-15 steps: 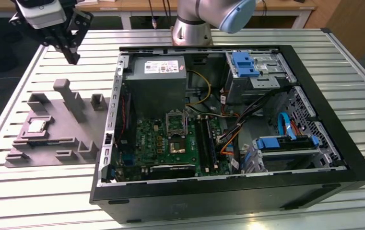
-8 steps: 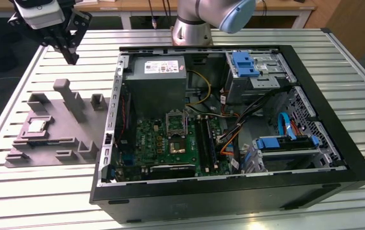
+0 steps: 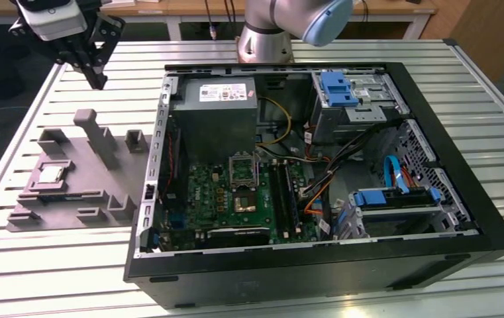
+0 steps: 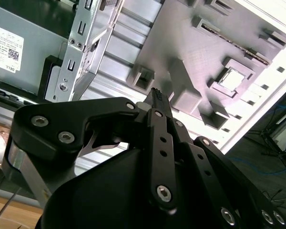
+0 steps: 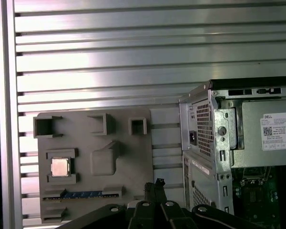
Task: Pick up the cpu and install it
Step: 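Reach for the cpu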
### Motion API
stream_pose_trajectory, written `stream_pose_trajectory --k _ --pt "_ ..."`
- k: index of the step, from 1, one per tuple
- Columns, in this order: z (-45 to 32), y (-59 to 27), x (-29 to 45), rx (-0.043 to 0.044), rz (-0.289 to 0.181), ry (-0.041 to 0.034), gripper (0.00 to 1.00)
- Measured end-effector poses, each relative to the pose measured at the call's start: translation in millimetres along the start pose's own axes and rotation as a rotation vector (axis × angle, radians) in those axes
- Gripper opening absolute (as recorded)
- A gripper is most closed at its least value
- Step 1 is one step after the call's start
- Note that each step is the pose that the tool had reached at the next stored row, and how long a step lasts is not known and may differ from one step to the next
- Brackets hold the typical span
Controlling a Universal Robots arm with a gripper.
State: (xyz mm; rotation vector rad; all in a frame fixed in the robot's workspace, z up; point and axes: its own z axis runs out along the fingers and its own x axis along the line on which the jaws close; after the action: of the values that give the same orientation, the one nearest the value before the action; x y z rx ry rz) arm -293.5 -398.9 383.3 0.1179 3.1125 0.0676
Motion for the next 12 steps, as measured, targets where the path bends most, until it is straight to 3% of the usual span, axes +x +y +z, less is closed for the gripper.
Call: stream_pose_trajectory --k 12 --pt "0.1 -0.4 5.1 0.0000 0.000 0.0000 0.11"
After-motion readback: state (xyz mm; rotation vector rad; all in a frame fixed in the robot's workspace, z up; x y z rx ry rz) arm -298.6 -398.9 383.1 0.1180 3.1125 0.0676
